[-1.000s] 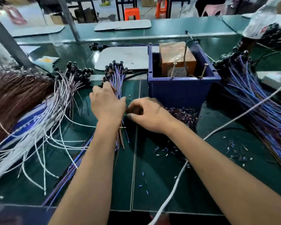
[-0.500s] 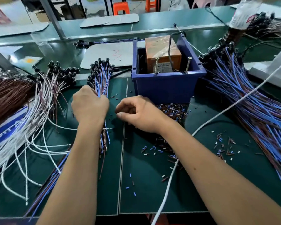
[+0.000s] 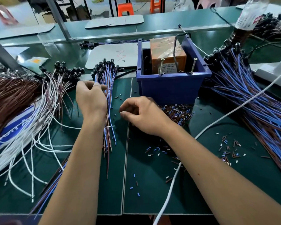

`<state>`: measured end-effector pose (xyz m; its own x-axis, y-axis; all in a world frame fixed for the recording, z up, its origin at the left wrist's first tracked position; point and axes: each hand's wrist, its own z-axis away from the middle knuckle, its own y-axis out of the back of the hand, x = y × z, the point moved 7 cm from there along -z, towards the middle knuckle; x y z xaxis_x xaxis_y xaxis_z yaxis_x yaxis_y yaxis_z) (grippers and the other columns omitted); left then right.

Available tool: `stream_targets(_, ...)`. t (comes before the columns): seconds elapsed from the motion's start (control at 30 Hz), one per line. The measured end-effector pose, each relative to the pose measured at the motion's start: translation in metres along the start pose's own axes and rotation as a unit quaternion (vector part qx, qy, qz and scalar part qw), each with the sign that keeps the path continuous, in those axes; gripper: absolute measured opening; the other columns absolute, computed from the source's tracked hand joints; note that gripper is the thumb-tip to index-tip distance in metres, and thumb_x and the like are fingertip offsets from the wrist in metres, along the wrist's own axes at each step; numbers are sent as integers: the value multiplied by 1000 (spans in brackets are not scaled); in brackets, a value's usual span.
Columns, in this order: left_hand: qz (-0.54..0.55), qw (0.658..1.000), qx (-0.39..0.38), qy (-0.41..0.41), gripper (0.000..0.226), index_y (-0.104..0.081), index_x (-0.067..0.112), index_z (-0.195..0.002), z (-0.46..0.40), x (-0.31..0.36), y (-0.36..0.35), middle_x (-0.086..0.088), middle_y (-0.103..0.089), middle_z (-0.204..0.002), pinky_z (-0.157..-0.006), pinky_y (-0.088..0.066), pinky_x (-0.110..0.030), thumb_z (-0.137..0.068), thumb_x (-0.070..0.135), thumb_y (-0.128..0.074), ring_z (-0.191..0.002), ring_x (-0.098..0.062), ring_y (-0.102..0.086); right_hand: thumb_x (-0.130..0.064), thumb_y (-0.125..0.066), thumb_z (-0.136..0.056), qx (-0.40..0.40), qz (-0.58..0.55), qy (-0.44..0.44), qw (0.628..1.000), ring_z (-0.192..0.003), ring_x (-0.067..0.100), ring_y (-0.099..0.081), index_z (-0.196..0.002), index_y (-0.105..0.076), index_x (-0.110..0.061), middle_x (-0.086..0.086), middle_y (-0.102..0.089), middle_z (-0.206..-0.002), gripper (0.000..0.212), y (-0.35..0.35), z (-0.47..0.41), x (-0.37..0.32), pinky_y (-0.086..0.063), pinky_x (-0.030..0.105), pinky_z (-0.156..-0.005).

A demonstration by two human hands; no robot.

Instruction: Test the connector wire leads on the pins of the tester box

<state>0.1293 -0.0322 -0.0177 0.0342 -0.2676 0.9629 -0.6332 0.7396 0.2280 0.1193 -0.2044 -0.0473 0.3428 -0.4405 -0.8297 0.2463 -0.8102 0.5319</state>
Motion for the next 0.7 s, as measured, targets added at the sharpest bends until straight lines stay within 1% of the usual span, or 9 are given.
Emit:
stream_targets(0.1, -149, 986, 34, -66, 9, -62, 18, -91, -2, 8, 5, 0, -67, -93, -94, -48, -42, -94, 17, -54, -103, -29, -62, -18, -74, -96, 22, -7, 14, 1000, -66, 0, -61, -96, -77, -14, -6, -73, -79, 5, 2, 2, -4, -47, 12, -66)
stream_targets(0.27, -214, 967, 70, -119, 9, -62, 17, -88, 6, 17, 7, -7, -69, -95, -85, -43, -34, -92, 16, -55, -99, -31, -62, -18, -74, -96, 31, -4, 8, 999, -60, 0, -58, -93, -77, -12, -6, -71, -73, 8, 4, 3, -4, -47, 15, -65)
stream_targets(0.3, -183, 973, 78, -121, 9, -61, 16, -90, 8, 19, 8, -4, -67, -93, -82, -44, -32, -94, 15, -53, -97, -30, -63, -18, -73, -97, 30, -4, 7, 1000, -60, 1, -58, -92, -76, -12, -5, -71, -73, 8, 4, 3, -4, -49, 18, -65)
stream_targets(0.37, 9, 991, 62, -119, 10, -54, 14, -94, 11, 24, 9, -5, -70, -96, -72, -53, -37, -98, 10, -46, -87, -30, -70, -18, -73, -97, 28, -10, 6, 1000, -58, 0, -58, -92, -76, -12, -6, -71, -72, 8, 3, 3, -4, -51, 20, -65)
stream_targets(0.43, 218, 968, 18, -124, 16, -46, 15, -94, 16, 31, 9, -13, -73, -103, -46, -48, -32, -101, 4, -37, -73, -33, -74, -18, -72, -98, 32, -27, 4, 999, -57, -2, -58, -93, -76, -14, -10, -68, -70, 7, 3, 4, -4, -47, 16, -63)
stream_targets(0.47, 276, 952, -4, -132, 17, -44, 15, -94, 18, 34, 9, -16, -74, -105, -41, -42, -28, -100, 3, -34, -70, -35, -74, -20, -71, -99, 39, -36, 5, 999, -58, -2, -59, -95, -75, -15, -10, -68, -72, 7, 4, 4, -6, -47, 15, -63)
stream_targets(0.57, 342, 931, -62, -116, 13, -45, 14, -87, 21, 37, 3, -16, -75, -92, -44, -34, -26, -89, 6, -35, -62, -32, -69, -29, -63, -104, 56, -76, 2, 996, -70, 12, -68, -114, -68, -16, -2, -70, -93, 17, 7, 4, -9, -54, 28, -63)
stream_targets(0.63, 331, 933, -98, -105, 13, -47, 13, -74, 22, 36, -4, -12, -69, -72, -45, -28, -26, -79, 7, -36, -50, -26, -57, -34, -53, -108, 35, -158, -21, 987, -80, 23, -72, -130, -58, -17, 8, -66, -111, 28, 4, 5, -11, -57, 38, -57)
stream_targets(0.7, 294, 938, -137, -122, 12, -44, 5, -65, 26, 38, -10, -11, -57, -58, -45, -24, -22, -73, 3, -36, -43, -20, -40, -38, -45, -110, 17, -231, -29, 972, -85, 24, -72, -138, -53, -19, 13, -62, -123, 35, 0, 6, -15, -58, 40, -56)
